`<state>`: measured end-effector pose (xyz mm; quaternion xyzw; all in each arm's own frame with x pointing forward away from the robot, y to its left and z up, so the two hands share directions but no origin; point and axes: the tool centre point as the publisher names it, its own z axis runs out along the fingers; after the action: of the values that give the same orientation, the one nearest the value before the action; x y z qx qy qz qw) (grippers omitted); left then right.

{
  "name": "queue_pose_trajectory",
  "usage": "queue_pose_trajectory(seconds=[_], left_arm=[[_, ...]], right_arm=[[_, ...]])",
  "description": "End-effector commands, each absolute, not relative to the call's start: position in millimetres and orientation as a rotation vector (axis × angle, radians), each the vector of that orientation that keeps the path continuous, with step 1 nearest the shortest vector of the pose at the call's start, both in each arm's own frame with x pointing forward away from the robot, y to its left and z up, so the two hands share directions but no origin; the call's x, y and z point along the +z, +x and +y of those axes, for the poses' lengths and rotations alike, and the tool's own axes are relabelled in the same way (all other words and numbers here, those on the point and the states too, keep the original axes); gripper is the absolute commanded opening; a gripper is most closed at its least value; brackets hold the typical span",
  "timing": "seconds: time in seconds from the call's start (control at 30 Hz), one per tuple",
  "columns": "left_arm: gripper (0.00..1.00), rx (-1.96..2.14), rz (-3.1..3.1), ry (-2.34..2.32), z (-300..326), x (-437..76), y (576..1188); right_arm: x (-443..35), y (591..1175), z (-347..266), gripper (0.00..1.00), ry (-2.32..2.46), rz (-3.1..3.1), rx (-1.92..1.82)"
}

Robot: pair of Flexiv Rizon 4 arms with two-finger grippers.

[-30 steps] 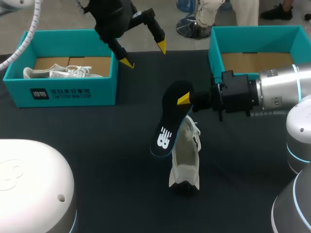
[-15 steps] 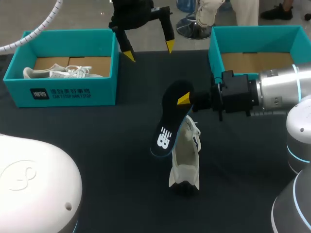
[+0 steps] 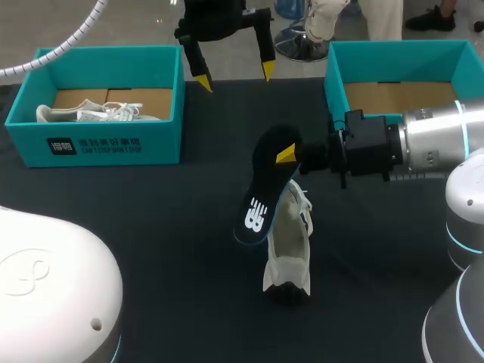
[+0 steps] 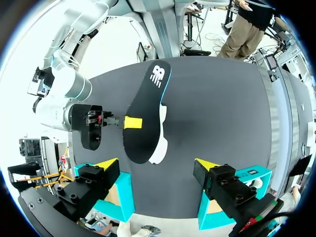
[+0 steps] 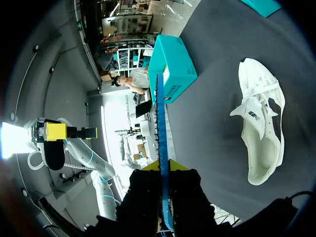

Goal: Take the shoe out of the shoebox, open the shoe tongue, remove and reinsert the insole, then place the shoe into the shoebox

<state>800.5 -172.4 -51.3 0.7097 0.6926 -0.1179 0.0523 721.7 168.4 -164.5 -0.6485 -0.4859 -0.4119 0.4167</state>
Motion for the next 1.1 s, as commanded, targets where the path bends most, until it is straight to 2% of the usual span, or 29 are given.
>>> queue_pose_trajectory(seconds=[0.03,0.23,0.47,0.8,1.1], left_arm=[[1.00,-0.358,2.105,2.157,-171,-51,800],[1.00,-0.358,2.105,2.157,-171,-51,800],[1.00,-0.627,1.877,1.762,-130,-47,792],[1.00,-0.967,1.629,1.424,-68,-74,773],[1.00,-1.098,1.587,1.327,-57,-97,763]], right_arm=[[-165,723,171,0.00,-1.630,-1.220,-1.033],[-165,723,171,0.00,-1.630,-1.220,-1.033],[-165,723,171,0.00,-1.630,-1.220,-1.033],[-165,723,171,0.00,-1.630,-1.220,-1.033],[-165,723,171,0.00,-1.630,-1.220,-1.033]])
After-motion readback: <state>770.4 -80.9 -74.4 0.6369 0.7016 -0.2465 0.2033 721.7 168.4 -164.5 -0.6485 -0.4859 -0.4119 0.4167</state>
